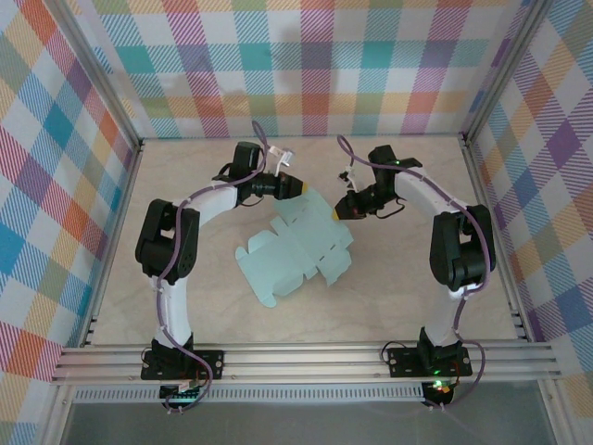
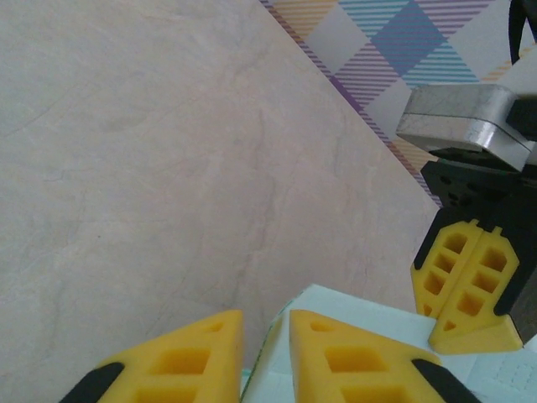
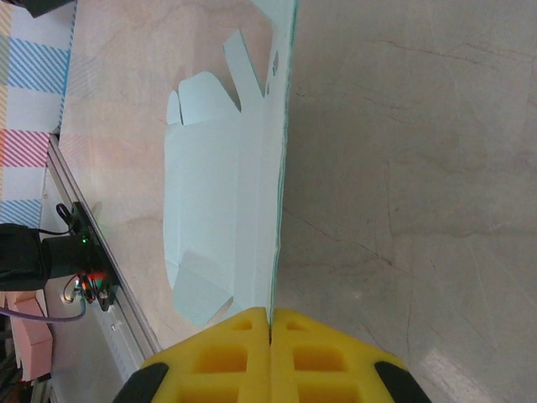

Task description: Fold the paper box

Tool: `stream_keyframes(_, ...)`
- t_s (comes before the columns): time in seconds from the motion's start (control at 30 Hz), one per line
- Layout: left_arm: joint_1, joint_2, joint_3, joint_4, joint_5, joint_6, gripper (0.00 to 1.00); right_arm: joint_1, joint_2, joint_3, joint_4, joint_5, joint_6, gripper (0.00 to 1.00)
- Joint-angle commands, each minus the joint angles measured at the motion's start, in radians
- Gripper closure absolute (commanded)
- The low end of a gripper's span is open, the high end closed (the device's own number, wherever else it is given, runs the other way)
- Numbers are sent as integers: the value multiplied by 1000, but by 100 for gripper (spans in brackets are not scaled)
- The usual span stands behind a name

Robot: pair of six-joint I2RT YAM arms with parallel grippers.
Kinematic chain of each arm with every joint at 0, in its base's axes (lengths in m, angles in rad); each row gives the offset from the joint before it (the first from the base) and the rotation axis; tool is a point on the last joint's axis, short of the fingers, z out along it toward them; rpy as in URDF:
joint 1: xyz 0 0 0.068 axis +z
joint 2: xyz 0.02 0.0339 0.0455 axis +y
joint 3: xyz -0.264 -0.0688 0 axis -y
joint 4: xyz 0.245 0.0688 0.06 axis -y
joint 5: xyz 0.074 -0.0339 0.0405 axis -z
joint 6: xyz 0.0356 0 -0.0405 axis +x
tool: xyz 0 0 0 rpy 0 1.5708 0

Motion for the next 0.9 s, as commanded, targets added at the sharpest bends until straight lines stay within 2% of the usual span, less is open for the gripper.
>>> stream_keyframes(0.0, -17, 5, 23, -27, 50, 48, 89, 4, 9, 27, -7, -48, -31, 100)
stream_keyframes(0.03, -19, 6, 23, -27, 51, 51, 93, 3, 10, 28, -8, -45, -29, 100)
stream_keyframes(0.23, -24, -8, 11, -37, 28, 94, 94, 4, 5, 31, -8, -41, -26, 100)
stream_keyframes(0.37, -53, -60, -58, -13, -64, 184, 98, 4, -2, 28, 29, 3, 26, 100)
stream_keyframes(0.5, -144, -166, -203, 98, -329, 311, 100, 3, 2, 29, 81, 81, 164, 100)
stream_keyframes(0.57, -205, -207, -260, 168, -520, 331, 100, 4, 2, 26, 103, 95, 223, 100)
stream_keyframes(0.67, -288, -224, -287, 212, -744, 326, 100, 4, -10, 6, 150, 90, 295, 100)
stream_keyframes(0.87, -433, -186, -280, 287, -993, 272, 100, 7, -39, -37, 227, 91, 361, 100)
